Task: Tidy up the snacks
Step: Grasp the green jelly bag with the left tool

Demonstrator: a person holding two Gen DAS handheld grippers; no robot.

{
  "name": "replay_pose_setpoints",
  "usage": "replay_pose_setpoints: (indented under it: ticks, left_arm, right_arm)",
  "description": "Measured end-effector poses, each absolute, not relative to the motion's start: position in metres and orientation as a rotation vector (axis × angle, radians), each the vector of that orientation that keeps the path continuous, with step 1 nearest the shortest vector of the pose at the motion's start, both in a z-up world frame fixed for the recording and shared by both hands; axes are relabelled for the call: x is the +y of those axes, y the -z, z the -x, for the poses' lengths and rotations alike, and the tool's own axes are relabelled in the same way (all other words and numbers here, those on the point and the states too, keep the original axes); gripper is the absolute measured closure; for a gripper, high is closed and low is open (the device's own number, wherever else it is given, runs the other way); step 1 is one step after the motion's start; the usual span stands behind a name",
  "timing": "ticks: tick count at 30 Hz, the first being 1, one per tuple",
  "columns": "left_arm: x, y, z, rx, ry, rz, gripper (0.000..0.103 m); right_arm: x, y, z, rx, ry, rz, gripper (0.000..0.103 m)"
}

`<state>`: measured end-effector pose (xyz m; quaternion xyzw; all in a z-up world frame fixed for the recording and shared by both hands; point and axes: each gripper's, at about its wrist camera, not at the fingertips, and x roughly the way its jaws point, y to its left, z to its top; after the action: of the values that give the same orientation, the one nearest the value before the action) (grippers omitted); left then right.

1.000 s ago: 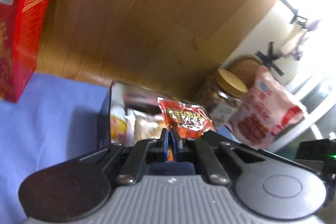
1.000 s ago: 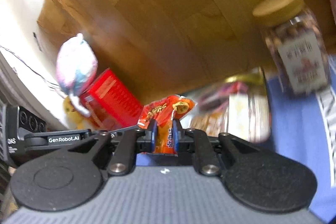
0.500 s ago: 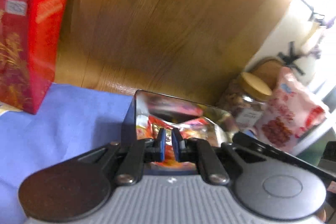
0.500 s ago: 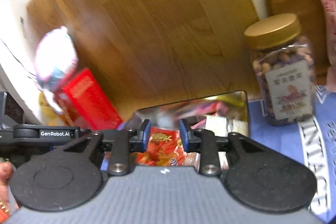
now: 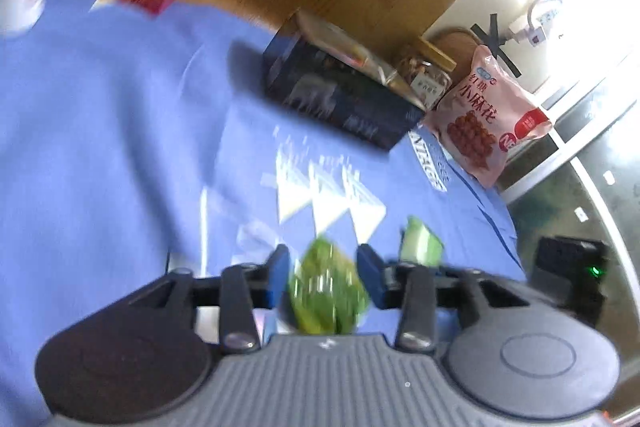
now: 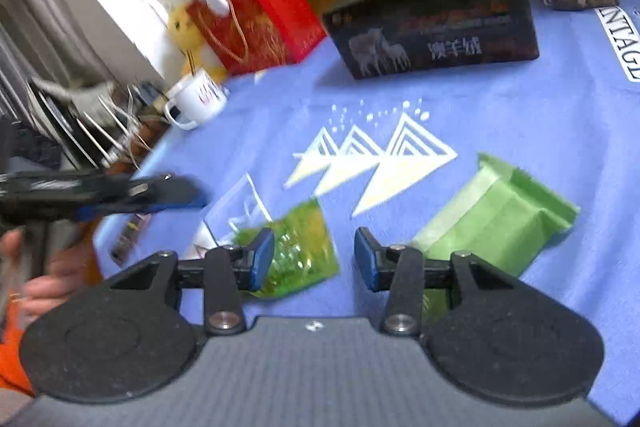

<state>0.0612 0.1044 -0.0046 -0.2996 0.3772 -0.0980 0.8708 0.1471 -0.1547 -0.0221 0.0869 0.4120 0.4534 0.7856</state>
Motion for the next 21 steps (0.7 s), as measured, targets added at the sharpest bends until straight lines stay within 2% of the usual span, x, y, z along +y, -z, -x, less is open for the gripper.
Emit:
replay_pose_setpoints:
  ticks: [7, 11, 14, 19, 20, 21]
  left_arm:
    - [0.085, 0.043, -0.048, 0.871, 0.208, 0.758, 0.058]
    - [0.087, 0.045, -0.058, 0.839, 0.191, 0.816, 0.059]
    - [0.091, 0.046, -0.072, 0.834, 0.154, 0.808, 0.074]
    - [0.085, 0.043, -0.086, 0.849, 0.18, 0.753, 0.078]
    - [0.083, 0.042, -0.086, 0.853, 0.182, 0.738, 0.081]
    - [0.083, 0.042, -0.087, 0.857, 0.182, 0.731, 0.1]
  right_arm:
    - [-0.137, 0.027, -0.144, 0.857, -0.996, -0.127, 0.058]
    - [-0.145, 0.029, -0.134, 0.85, -1.0, -0.152, 0.058]
    - [-0.15, 0.031, -0.124, 0.858, -1.015, -0.196, 0.056]
    - [-0.149, 0.032, -0.115, 0.828, -1.032, -0.193, 0.056]
    - [-0.148, 0.032, -0.115, 0.828, -1.031, -0.193, 0.056]
    - [-0.147, 0.031, -0.116, 0.829, -1.031, -0.192, 0.055]
